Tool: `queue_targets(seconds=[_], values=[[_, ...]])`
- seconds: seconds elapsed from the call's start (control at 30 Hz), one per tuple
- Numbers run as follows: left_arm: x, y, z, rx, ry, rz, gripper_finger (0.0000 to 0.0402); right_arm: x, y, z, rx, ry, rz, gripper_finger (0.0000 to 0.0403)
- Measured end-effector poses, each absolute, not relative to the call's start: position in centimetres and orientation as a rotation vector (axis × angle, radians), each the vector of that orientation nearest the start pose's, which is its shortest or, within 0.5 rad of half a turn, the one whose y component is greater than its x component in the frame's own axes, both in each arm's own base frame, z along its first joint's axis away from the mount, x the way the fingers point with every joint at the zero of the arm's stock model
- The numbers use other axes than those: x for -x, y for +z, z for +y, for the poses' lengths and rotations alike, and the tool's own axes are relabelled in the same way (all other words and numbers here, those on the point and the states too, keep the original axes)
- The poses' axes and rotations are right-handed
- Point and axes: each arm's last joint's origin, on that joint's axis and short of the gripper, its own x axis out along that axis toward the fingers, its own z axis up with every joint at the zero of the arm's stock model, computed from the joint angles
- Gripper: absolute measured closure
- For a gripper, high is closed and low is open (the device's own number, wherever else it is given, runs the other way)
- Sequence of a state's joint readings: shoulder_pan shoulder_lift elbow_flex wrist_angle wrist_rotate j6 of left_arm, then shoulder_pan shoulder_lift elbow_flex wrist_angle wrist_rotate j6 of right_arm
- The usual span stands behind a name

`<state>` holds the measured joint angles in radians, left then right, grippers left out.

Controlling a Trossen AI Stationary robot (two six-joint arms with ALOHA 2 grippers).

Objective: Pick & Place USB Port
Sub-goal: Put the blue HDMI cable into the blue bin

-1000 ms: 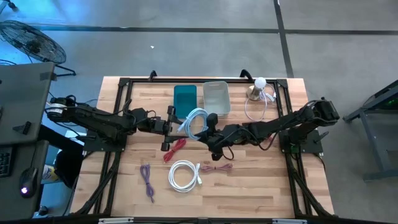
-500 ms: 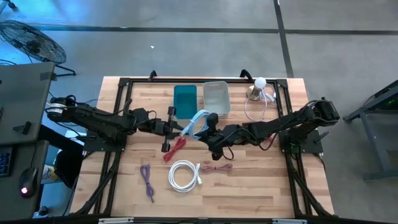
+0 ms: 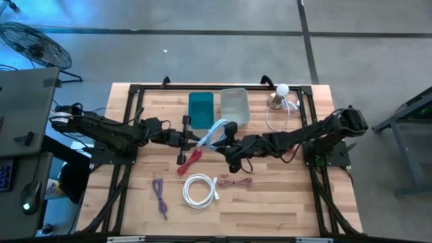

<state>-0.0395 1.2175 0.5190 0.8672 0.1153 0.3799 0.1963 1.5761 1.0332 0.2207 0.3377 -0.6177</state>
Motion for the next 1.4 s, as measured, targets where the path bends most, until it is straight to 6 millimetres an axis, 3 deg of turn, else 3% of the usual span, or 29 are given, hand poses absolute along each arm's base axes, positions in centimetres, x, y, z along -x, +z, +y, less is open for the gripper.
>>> queue_targets(seconds=[0.23,0.57,0.9,1.4], values=[[-25.0,25.5,-1.3,-0.397,-0.111,-0.189,0.0396,-34.8,26.7,6.0,0.626,-0.107,0.31,0.0239],[-25.0,25.5,-1.2,-0.411,-0.099,-0.183,0.0396,-34.2,26.7,7.6,0.687,-0.258,0.35,0.0175],[-25.0,25.0,-0.8,-0.506,0.01,-0.096,0.0396,-33.1,26.0,10.0,0.72,-0.301,0.416,0.0166],[-22.4,25.4,4.1,-0.598,0.082,0.081,0.0397,-31.9,23.8,9.9,0.555,-0.251,0.608,0.017]])
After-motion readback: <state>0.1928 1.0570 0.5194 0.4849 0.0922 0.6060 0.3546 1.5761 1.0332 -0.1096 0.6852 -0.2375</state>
